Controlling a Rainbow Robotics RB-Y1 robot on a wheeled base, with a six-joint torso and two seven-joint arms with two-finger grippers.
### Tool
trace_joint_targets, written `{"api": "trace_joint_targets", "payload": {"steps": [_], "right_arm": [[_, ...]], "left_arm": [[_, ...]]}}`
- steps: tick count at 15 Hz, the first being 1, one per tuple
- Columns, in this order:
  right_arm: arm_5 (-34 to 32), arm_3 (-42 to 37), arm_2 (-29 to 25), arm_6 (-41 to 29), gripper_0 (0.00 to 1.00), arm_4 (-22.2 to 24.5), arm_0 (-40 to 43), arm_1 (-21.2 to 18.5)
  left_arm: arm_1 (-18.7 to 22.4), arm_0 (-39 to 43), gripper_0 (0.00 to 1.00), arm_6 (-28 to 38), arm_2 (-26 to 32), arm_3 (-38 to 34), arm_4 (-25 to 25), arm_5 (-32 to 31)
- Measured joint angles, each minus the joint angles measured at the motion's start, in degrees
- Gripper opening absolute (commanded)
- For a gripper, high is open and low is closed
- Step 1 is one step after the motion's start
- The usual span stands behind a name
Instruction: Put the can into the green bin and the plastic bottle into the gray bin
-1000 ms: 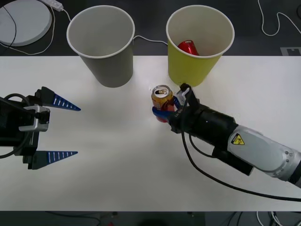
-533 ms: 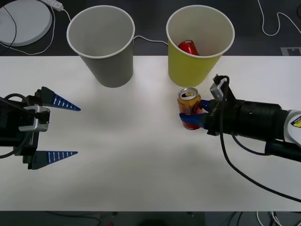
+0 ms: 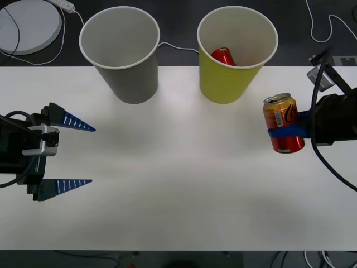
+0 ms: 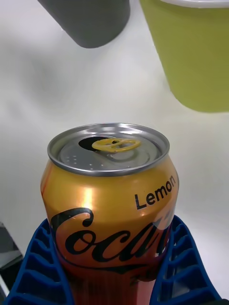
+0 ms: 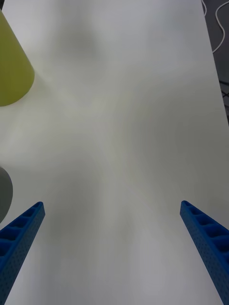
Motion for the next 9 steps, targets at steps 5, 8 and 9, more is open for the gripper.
{"api": "trace_joint_targets", "payload": {"steps": [5, 8, 9], "right_arm": [[-7.48, -1.06, -10.11, -6.71, 0.0, -4.36, 1.05, -5.12], [-8.84, 0.6, -13.51, -7.49, 0.0, -6.38, 0.83, -8.59], [-8.87, 1.72, -13.64, -7.54, 0.0, -6.79, 0.1, -10.04]], "left_arm": [[0.0, 0.0, 1.0, 0.0, 0.0, 0.0, 0.0, 0.0], [0.0, 0.0, 1.0, 0.0, 0.0, 0.0, 0.0, 0.0], [0.0, 0.0, 1.0, 0.0, 0.0, 0.0, 0.0, 0.0]]}}
